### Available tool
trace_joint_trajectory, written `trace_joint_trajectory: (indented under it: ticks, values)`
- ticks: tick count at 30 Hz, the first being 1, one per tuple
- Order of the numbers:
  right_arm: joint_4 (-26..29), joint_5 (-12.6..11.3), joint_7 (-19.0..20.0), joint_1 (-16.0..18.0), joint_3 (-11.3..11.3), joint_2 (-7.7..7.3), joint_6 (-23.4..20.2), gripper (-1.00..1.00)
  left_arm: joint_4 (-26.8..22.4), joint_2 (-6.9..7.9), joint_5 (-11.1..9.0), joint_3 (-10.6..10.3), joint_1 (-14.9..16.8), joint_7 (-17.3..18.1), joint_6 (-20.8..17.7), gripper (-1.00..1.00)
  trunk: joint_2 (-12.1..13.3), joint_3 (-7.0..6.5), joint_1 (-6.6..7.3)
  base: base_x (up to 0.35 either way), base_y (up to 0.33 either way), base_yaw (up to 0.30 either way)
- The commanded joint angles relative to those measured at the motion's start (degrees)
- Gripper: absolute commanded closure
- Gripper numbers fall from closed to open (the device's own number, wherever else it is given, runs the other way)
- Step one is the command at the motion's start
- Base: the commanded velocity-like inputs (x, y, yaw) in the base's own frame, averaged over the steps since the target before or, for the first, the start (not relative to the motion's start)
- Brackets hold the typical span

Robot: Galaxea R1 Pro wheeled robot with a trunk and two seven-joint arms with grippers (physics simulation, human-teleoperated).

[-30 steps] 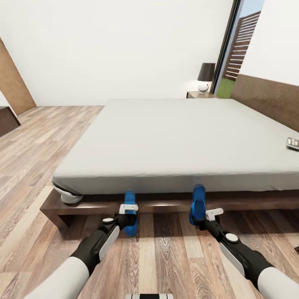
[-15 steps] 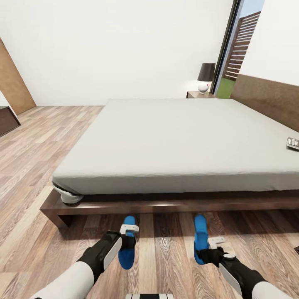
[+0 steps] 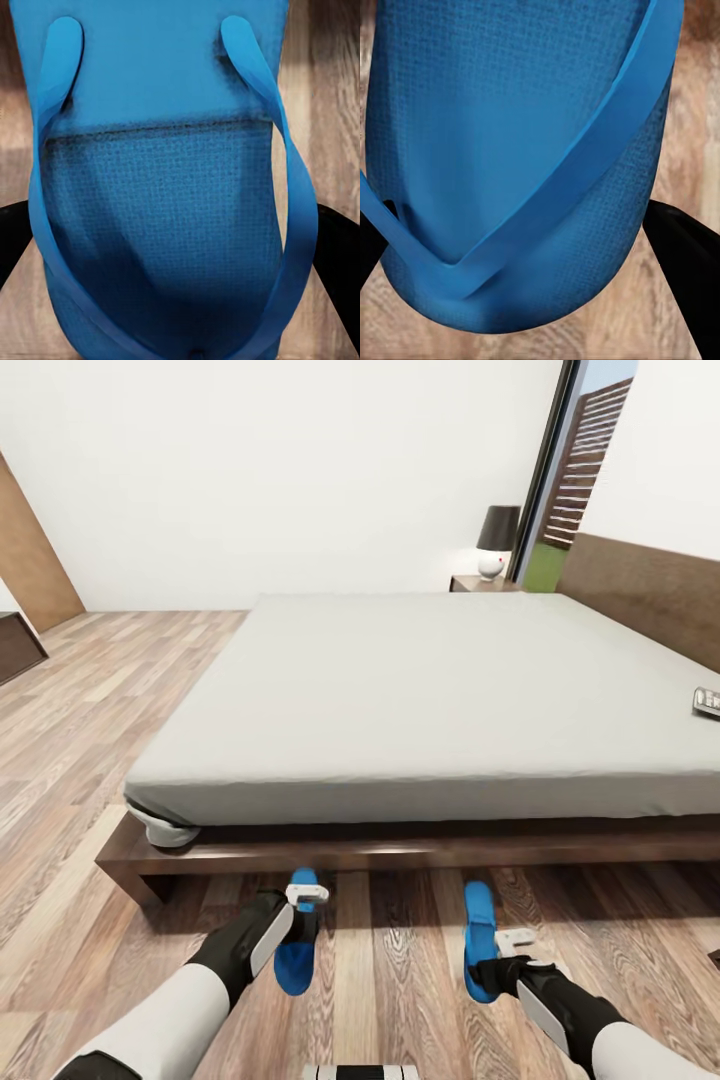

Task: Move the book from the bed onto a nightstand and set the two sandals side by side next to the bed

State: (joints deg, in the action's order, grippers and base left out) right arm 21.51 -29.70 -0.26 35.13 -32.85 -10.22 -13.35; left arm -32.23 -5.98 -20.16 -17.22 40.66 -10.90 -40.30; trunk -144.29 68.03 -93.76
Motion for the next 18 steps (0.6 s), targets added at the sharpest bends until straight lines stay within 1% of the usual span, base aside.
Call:
trace_joint_trajectory:
  ticks: [1,2,3,5,6,8,11,14,18]
  values:
    - [1.1,-0.2,0.0,0.1,-0.2,-0.08,-0.5,1.0,-1.0,0.01,-0.6,-0.3,0.0,-0.6,-2.1,1.0,0.0,0.28,-0.01,0.0,0.0,0.0]
    - [1.8,-0.2,0.0,0.1,-0.2,-0.1,-0.7,1.0,-2.2,0.04,-0.6,-0.3,0.0,-0.6,-3.6,1.0,-0.1,0.5,-0.04,0.0,0.0,0.0]
    - [3.1,-0.2,0.1,0.1,-0.2,-0.12,-1.8,1.0,-4.8,0.09,-0.6,-0.3,0.0,-0.5,-6.5,1.0,-0.1,0.72,-0.06,0.0,0.0,0.0]
    - [4.9,-0.2,0.0,0.1,-0.2,-0.11,-4.3,1.0,-7.1,0.15,-0.7,-0.3,0.0,-0.3,-9.6,1.0,-0.1,1.16,-0.11,0.0,0.0,0.0]
    - [5.6,-0.2,0.0,0.1,-0.2,-0.09,-5.2,1.0,-7.6,0.16,-0.7,-0.3,0.0,-0.2,-10.4,1.0,-0.1,1.38,-0.14,0.0,0.0,0.0]
    - [6.2,-0.2,-0.1,0.2,-0.2,-0.07,-5.8,1.0,-8.1,0.33,-0.7,0.0,0.1,-0.1,-11.0,1.0,-0.1,1.83,-0.19,0.0,0.0,0.0]
    - [6.7,-0.2,-0.1,0.2,-0.2,-0.06,-6.0,1.0,-8.3,0.42,-1.2,1.8,0.6,-0.1,-11.3,1.0,-0.2,2.49,-0.27,0.0,0.0,0.0]
    - [6.8,-0.2,-0.1,0.2,-0.2,-0.06,-5.9,1.0,-8.0,0.4,-1.4,2.4,0.8,0.0,-11.4,1.0,-0.2,3.16,-0.35,0.0,0.0,0.0]
    - [6.8,-0.2,-0.1,0.2,-0.2,-0.06,-5.7,1.0,-7.8,0.4,-1.5,2.5,0.8,0.0,-11.5,1.0,-0.3,4.04,-0.45,0.0,0.0,0.0]
